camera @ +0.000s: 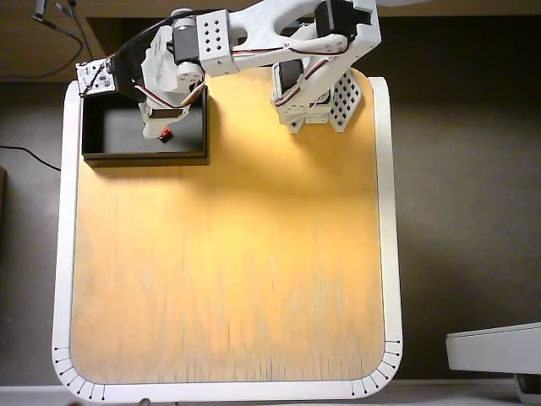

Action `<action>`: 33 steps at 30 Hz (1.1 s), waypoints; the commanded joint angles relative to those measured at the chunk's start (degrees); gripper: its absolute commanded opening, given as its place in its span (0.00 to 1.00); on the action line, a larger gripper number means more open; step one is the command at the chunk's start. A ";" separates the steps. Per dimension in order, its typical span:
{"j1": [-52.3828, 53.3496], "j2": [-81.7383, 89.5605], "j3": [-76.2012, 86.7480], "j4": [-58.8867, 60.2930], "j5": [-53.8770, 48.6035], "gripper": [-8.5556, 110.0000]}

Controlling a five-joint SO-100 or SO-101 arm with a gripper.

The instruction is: Grasp a lego block and put it in the bin.

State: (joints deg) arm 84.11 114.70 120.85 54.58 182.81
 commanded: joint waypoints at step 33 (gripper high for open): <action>-48.96 43.68 -6.06 -1.32 -15.91 0.07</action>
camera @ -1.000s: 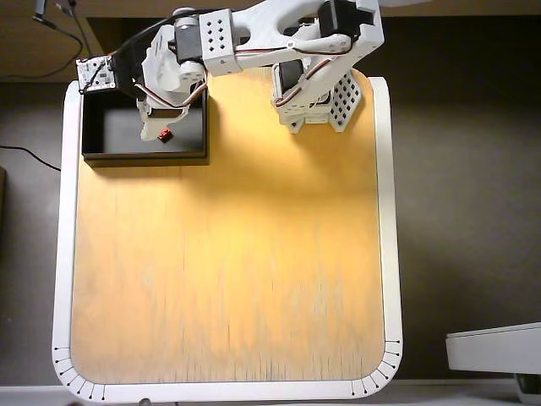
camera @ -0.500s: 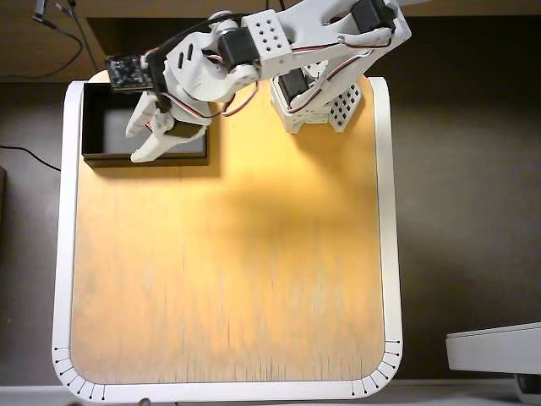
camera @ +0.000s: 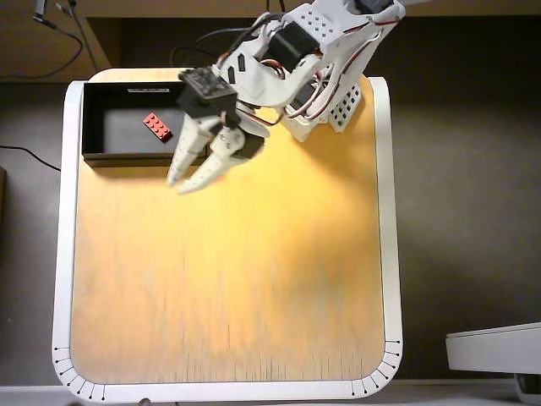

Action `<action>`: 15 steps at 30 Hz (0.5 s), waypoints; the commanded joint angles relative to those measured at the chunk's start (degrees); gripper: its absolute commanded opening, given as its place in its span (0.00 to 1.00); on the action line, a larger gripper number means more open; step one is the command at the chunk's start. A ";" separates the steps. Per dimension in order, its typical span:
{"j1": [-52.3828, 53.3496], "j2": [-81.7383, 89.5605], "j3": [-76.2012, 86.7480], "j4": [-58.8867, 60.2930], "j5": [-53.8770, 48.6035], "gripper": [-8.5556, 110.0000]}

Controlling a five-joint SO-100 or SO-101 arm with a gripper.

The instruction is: Grasp a lego block and put it in the bin.

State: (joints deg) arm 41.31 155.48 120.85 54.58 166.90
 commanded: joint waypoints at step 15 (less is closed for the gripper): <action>-32.17 22.24 24.08 -1.41 14.59 0.07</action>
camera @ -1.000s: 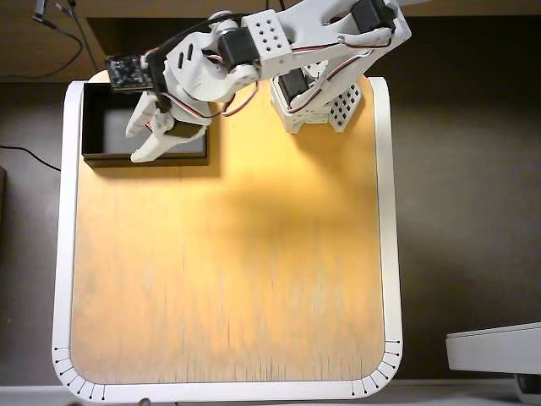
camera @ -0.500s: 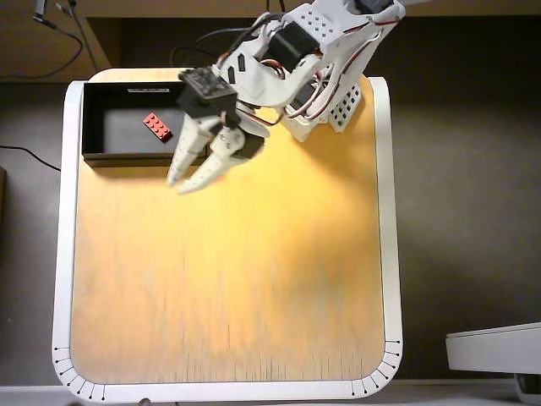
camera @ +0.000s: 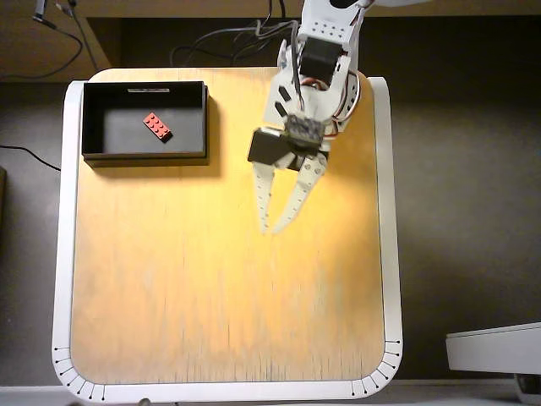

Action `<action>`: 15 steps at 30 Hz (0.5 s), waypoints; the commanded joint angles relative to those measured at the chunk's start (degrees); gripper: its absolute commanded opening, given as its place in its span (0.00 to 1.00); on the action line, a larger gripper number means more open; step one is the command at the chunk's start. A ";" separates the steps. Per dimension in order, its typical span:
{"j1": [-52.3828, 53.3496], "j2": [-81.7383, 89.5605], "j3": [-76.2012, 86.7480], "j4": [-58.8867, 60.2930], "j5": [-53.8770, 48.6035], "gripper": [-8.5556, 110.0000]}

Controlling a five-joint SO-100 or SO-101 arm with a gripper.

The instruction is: Grasp a lego block and put it in the bin.

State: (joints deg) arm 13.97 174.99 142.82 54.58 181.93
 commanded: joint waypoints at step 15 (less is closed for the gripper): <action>-15.73 10.46 21.88 -1.49 -4.04 0.07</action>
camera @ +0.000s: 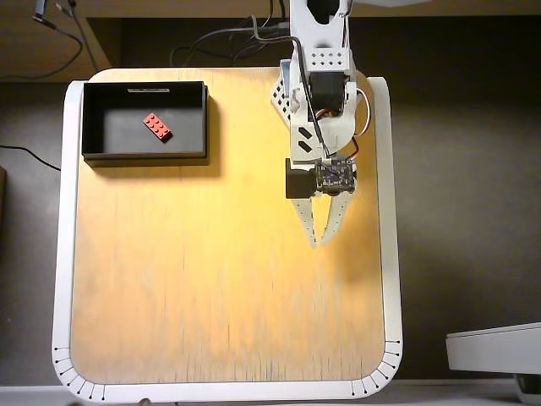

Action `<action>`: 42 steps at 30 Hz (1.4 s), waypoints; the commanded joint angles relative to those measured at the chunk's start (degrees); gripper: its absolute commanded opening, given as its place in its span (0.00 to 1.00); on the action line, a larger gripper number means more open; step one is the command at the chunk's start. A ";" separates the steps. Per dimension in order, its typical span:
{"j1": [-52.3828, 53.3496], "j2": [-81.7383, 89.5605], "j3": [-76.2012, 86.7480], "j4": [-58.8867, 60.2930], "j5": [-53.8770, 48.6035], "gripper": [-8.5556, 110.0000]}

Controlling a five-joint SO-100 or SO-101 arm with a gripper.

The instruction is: Grasp a lego block and put it in the bin.

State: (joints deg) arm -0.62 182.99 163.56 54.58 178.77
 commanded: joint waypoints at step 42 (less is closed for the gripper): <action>-0.53 5.89 18.28 20.57 -9.05 0.09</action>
State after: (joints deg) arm -0.70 183.60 172.53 74.53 170.33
